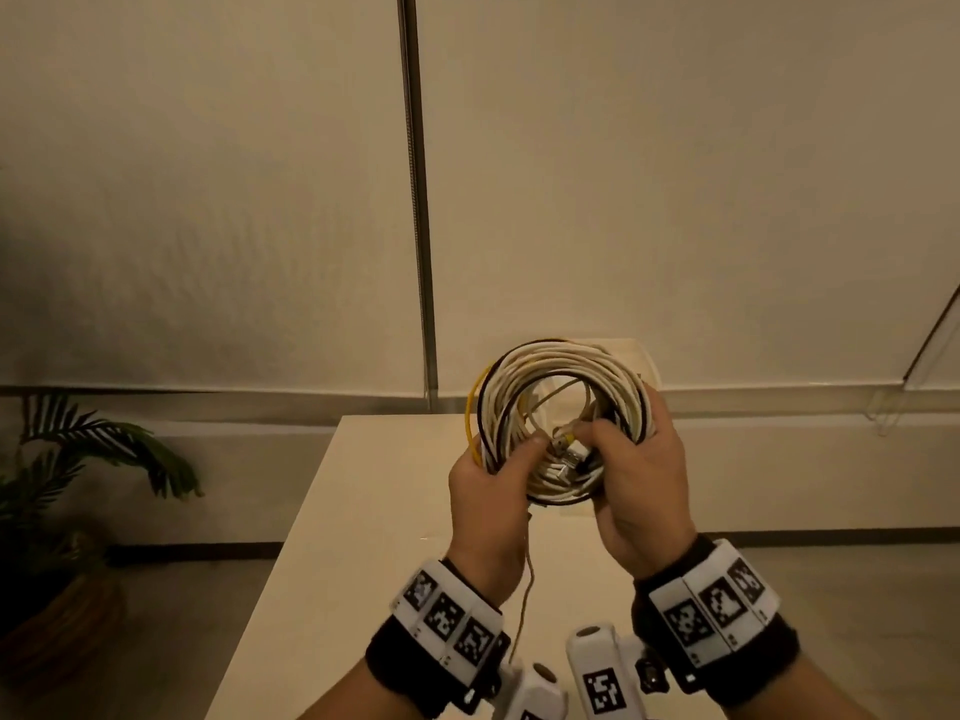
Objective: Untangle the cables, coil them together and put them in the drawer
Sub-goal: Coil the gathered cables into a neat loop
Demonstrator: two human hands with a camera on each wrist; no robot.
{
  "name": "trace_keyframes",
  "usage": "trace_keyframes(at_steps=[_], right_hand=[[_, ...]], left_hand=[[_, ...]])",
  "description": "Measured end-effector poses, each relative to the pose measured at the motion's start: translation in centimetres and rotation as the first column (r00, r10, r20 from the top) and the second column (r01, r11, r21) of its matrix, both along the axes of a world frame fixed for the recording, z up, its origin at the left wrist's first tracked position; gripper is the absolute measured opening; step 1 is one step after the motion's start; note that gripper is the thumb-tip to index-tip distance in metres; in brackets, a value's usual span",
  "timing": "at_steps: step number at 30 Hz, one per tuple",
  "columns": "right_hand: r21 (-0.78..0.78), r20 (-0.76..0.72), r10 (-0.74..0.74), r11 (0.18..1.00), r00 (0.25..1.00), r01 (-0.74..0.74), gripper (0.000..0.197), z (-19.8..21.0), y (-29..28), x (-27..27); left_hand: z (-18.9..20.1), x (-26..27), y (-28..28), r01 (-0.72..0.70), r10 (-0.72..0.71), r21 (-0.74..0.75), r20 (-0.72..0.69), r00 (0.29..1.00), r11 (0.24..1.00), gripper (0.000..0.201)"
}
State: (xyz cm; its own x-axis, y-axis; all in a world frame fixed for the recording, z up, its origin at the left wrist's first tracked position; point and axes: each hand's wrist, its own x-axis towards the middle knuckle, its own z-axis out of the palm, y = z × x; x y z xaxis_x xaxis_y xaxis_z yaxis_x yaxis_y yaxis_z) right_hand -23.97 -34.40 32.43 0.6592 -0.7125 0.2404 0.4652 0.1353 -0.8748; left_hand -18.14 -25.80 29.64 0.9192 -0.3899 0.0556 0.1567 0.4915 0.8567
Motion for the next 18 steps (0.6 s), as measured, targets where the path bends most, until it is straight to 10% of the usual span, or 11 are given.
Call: trace_keyframes(at_steps=[5, 11, 18], right_hand=[[0.046, 0.000, 0.017, 0.999, 1.000, -0.017, 0.049, -1.1, 1.4, -0.9], [0.034, -0.074, 0.118, 0.993, 0.990, -0.116, 0.047, -0.9, 1.5, -2.6], [0.121, -0.014, 0.042, 0.992, 0.999, -0.040, 0.047, -1.9, 3.5, -2.4]], left_hand=[[1.3, 1.6, 1.6, 0.076, -0.079, 0.024, 0.130, 0.988, 0.997, 0.027], [1.7, 2.4, 4.6, 0.257, -0.273, 0.093, 0.369, 0.888, 0.962, 0.074], [1.0, -0.1, 3.9, 0.150, -0.149, 0.025, 0.352, 0.924, 0.988, 0.083]])
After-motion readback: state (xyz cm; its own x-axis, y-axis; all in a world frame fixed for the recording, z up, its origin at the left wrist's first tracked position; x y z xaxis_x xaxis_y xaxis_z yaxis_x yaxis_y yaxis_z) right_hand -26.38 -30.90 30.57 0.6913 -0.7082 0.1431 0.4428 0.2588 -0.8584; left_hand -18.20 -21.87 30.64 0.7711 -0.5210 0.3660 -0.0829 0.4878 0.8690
